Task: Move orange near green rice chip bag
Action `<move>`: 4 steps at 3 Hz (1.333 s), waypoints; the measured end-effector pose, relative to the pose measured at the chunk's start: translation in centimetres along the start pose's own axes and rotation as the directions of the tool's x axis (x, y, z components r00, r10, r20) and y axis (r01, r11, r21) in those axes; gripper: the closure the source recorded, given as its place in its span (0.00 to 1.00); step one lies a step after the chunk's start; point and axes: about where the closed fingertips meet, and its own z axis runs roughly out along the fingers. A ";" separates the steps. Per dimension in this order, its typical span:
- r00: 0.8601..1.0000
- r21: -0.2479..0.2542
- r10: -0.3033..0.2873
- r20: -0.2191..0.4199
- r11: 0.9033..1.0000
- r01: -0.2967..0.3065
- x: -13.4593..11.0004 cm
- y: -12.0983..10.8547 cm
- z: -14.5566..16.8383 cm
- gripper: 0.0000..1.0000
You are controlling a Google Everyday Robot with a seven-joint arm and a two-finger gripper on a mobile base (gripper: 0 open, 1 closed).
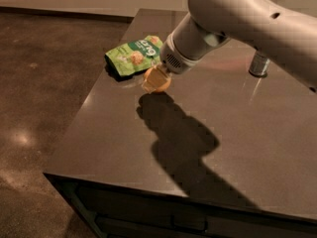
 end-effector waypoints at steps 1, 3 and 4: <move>0.999 0.016 0.019 0.040 1.000 -0.020 -1.9 -1.8 2.0 1.00; 0.994 0.071 0.026 0.108 0.997 -0.034 -3.2 -4.2 4.7 1.00; 0.992 0.103 0.031 0.122 0.994 -0.043 -3.4 -4.8 6.1 0.82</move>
Offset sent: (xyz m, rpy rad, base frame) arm 0.0803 0.0209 -0.0091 0.0959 -0.1132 -0.0714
